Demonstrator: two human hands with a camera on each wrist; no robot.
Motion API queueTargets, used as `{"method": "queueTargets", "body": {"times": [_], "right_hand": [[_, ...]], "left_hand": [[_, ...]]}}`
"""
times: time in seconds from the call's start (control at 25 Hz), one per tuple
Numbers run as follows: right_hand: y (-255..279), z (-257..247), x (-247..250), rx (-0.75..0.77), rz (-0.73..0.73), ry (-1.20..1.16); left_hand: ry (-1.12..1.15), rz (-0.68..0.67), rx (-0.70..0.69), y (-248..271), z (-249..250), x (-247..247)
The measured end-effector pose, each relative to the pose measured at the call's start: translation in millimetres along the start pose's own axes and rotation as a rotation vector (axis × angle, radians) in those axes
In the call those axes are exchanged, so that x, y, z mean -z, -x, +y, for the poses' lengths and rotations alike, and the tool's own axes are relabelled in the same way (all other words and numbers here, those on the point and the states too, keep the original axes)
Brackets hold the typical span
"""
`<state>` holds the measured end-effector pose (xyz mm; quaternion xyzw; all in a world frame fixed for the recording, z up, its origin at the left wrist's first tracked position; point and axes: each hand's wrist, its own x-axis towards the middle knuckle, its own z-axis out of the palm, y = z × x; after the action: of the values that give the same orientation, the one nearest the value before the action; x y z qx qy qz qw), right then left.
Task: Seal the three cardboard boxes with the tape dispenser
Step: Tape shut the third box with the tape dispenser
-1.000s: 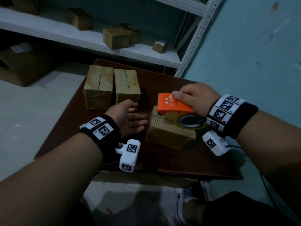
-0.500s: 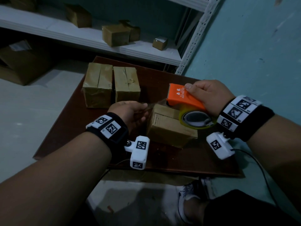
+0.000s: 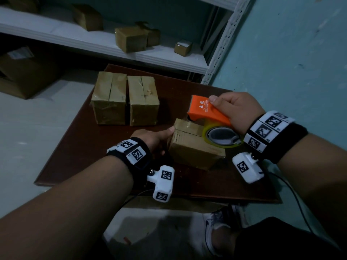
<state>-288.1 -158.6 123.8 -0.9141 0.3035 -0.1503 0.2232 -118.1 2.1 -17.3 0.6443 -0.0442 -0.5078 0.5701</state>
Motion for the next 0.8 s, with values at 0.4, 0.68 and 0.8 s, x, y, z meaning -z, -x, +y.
{"method": "queueTargets", "body": {"times": [0.4, 0.68, 0.8], "right_hand": [[1, -1, 0, -0.019, -0.016, -0.036], [-10, 1, 0, 0.03, -0.064, 0.069], [-16, 3, 19, 0.025, -0.176, 0.323]], "left_hand": [[-0.083, 0.075, -0.364, 25, 15, -35], [-0.149, 0.002, -0.4, 15, 9, -57], [-0.282, 0.07, -0.417, 16, 14, -58]]}}
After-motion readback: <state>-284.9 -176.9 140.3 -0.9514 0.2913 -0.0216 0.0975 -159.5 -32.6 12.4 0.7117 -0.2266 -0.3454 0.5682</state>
